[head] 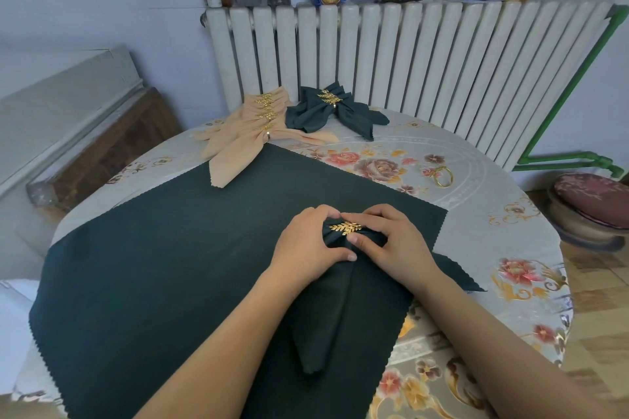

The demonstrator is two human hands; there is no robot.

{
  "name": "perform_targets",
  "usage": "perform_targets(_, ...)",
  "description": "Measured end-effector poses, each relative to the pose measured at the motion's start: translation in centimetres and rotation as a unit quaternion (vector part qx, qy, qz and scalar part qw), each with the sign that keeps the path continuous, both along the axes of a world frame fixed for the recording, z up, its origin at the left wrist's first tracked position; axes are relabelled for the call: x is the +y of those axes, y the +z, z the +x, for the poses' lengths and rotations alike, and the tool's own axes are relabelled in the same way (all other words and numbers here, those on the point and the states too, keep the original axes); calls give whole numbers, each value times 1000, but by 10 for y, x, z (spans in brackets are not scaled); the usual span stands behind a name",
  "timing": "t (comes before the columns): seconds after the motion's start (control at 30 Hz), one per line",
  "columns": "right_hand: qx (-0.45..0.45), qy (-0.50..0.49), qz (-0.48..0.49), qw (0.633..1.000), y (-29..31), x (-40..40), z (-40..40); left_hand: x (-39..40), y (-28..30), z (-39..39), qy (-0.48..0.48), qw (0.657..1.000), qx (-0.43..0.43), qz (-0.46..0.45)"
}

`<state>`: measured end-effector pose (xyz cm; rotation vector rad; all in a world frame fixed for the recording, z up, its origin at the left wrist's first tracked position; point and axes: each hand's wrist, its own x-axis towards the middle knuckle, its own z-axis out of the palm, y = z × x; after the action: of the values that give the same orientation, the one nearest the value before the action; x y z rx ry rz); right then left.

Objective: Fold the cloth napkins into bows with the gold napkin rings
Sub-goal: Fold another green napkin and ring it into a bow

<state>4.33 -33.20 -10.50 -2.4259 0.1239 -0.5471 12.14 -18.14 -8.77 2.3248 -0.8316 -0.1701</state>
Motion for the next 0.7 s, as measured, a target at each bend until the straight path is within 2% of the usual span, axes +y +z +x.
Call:
perform_targets(0.17, 25, -8, 128, 991, 6, -8, -6, 6, 4, 2, -7, 998, -56, -3)
perform_targets(0.27, 30, 8, 172, 985, 6, -6, -8, 7, 9, 2, -25, 992, -113, 43)
perform_targets(0.37, 24, -5, 222, 975, 8, -5, -5, 5, 10, 0, -68, 987, -123, 75)
perform_targets(0.53, 52, -48, 173, 982, 7, -8, -2, 5, 11, 2, -74, 991, -106, 41)
perform_targets(0.7, 27, -94, 168, 981, 4, -5, 0, 5, 12, 2, -84, 986, -132, 56)
